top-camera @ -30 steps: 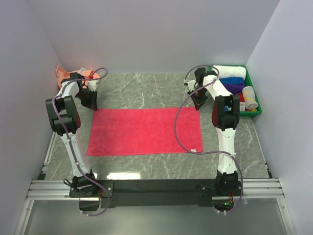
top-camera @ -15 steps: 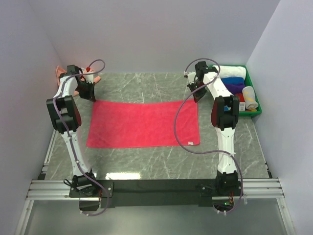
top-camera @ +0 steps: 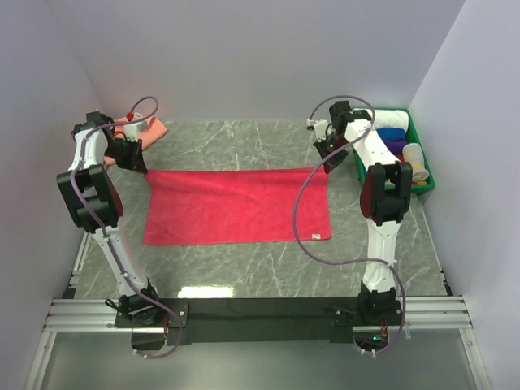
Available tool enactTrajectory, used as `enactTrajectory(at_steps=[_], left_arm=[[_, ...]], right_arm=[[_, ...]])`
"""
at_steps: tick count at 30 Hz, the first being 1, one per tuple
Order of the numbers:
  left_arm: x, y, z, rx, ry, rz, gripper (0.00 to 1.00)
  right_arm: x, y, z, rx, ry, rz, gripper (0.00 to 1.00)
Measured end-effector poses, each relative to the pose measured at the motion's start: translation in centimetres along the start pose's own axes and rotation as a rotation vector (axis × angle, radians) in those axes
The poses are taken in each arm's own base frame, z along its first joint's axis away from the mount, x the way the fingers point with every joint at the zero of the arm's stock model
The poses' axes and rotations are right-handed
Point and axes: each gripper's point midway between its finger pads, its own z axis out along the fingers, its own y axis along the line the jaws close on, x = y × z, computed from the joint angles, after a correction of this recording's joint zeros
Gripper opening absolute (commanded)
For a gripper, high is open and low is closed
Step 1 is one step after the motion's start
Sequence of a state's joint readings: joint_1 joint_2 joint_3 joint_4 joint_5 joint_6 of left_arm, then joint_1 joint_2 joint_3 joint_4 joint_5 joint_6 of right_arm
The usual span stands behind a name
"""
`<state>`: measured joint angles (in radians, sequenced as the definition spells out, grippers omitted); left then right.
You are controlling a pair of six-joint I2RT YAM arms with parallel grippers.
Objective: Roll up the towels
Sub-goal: Fold the towel
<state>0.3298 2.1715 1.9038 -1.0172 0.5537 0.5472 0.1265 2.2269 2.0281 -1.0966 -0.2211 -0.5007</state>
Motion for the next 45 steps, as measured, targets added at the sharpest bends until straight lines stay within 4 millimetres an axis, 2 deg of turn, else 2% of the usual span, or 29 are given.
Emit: enactTrajectory(at_steps=[3, 11, 15, 19, 22, 25, 31, 35, 39, 45], left_arm=[[1.4, -0.4, -1.4, 0.025, 0.011, 0.015, 0.01], [6.6, -2.7, -3.9, 0.087, 0.080, 0.028, 0.01], [7.6, -4.0, -5.6, 0.085, 0.075, 0.064, 0.01], [8.1, -5.0, -6.8, 0.075, 0.064, 0.088, 0.01], [7.3, -4.8, -7.0, 0.048, 0.035, 0.084, 0.01], [5.9, -4.0, -6.9, 0.023, -0.005, 0.044, 0.01], [1.0, -0.9, -6.6, -0.051, -0.130, 0.002, 0.01], [-1.6, 0.1, -5.9, -0.068, -0.185, 0.000, 0.01], [-3.0, -0.2, -4.6, -0.065, -0.206, 0.016, 0.01], [-4.2, -0.3, -3.8, -0.084, -0.230, 0.068, 0.01]], right_arm=[[1.3, 1.2, -0.8, -0.036, 0.018, -0.009, 0.00], [6.1, 4.1, -0.7, -0.132, 0.134, -0.013, 0.00], [6.9, 4.7, -1.9, -0.141, 0.140, -0.025, 0.00], [6.8, 4.9, -3.9, -0.122, 0.107, -0.037, 0.00], [6.4, 4.4, -4.8, -0.100, 0.082, -0.035, 0.00], [5.1, 3.3, -5.2, -0.068, 0.054, -0.026, 0.00], [-0.1, 0.4, -6.0, 0.010, -0.066, -0.007, 0.00], [-2.3, -0.9, -5.7, 0.043, -0.108, -0.002, 0.00], [-2.7, -1.8, -5.0, 0.067, -0.101, 0.006, 0.00], [-2.0, -2.1, -4.3, 0.078, -0.079, 0.007, 0.00]])
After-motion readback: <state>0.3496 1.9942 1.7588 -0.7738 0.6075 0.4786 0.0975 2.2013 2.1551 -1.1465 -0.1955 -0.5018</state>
